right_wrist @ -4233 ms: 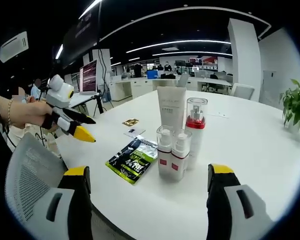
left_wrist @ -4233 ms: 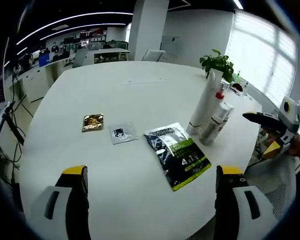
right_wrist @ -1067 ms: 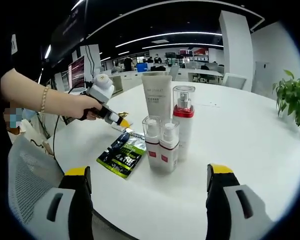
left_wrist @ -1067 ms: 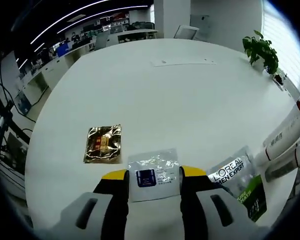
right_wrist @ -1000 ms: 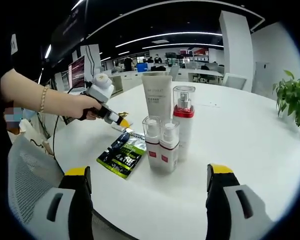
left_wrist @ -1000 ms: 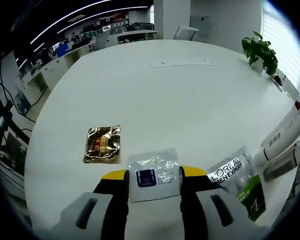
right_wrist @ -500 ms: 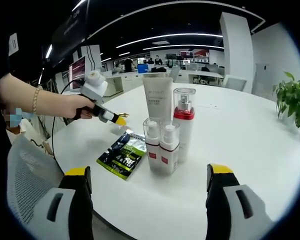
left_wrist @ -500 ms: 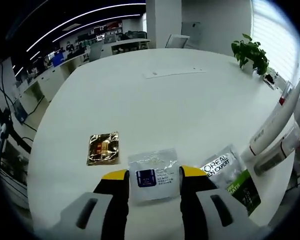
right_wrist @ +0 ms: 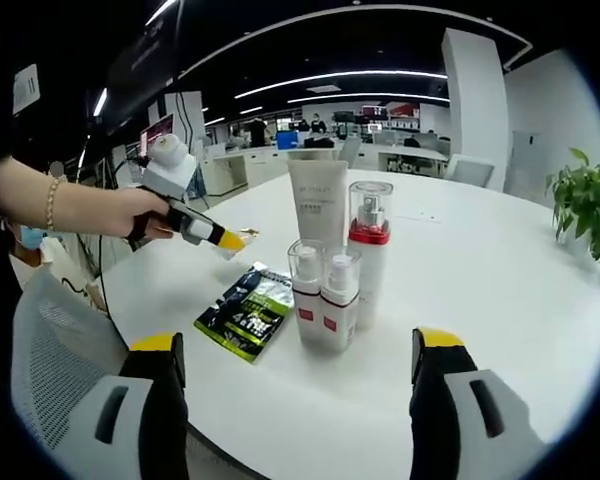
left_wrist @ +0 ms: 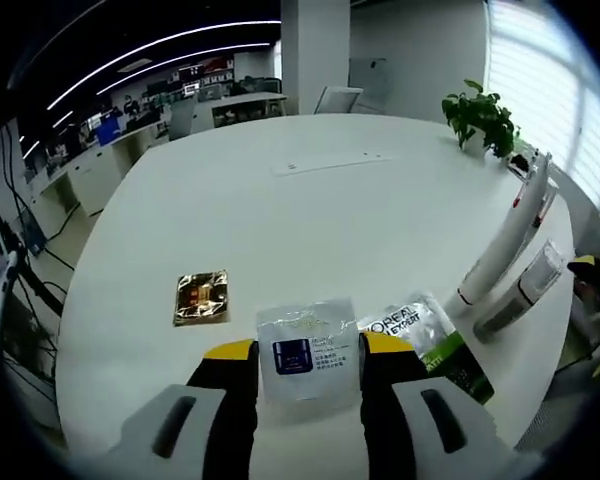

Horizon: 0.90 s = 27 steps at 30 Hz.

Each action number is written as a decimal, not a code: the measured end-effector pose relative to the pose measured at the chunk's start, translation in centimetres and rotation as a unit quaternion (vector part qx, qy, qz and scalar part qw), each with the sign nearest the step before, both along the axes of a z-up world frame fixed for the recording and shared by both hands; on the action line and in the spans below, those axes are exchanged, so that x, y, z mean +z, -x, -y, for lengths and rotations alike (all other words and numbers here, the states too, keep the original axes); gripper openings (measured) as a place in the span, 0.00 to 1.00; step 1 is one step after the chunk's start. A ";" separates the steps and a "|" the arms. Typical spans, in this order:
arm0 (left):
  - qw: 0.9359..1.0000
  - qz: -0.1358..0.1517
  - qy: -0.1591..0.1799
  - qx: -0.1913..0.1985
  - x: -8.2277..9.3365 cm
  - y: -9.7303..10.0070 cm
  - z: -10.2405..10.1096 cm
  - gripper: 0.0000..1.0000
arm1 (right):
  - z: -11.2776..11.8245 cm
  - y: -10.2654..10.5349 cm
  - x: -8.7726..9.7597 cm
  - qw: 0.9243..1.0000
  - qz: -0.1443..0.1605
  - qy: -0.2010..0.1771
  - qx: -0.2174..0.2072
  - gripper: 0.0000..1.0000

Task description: Arrange the skincare products in the storage area until every visible bottle or jar stands upright without overlapping.

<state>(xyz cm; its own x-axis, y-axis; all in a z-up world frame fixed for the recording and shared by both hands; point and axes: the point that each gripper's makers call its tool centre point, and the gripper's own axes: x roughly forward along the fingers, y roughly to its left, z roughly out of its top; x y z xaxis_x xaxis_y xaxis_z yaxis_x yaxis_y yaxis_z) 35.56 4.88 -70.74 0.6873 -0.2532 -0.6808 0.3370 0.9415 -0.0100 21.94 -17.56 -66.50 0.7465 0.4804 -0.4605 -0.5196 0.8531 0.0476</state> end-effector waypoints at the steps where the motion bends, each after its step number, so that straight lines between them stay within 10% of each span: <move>1: 1.000 0.003 0.000 -0.004 0.1 -0.1 0.1 0.37 | 0.0 0.0 0.0 1.000 0.001 0.000 0.001 0.93; 27: 0.997 0.047 0.007 -0.060 4.2 5.7 1.9 0.37 | -0.1 0.2 0.8 1.000 0.016 -0.004 0.009 0.87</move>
<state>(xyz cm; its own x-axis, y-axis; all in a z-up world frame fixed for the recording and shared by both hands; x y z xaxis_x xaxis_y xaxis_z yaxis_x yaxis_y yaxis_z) 29.84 3.01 -66.58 0.7124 -0.3461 -0.6105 0.4474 0.8942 0.0152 21.77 -17.43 -65.70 0.7524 0.4964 -0.4329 -0.5356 0.8437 0.0366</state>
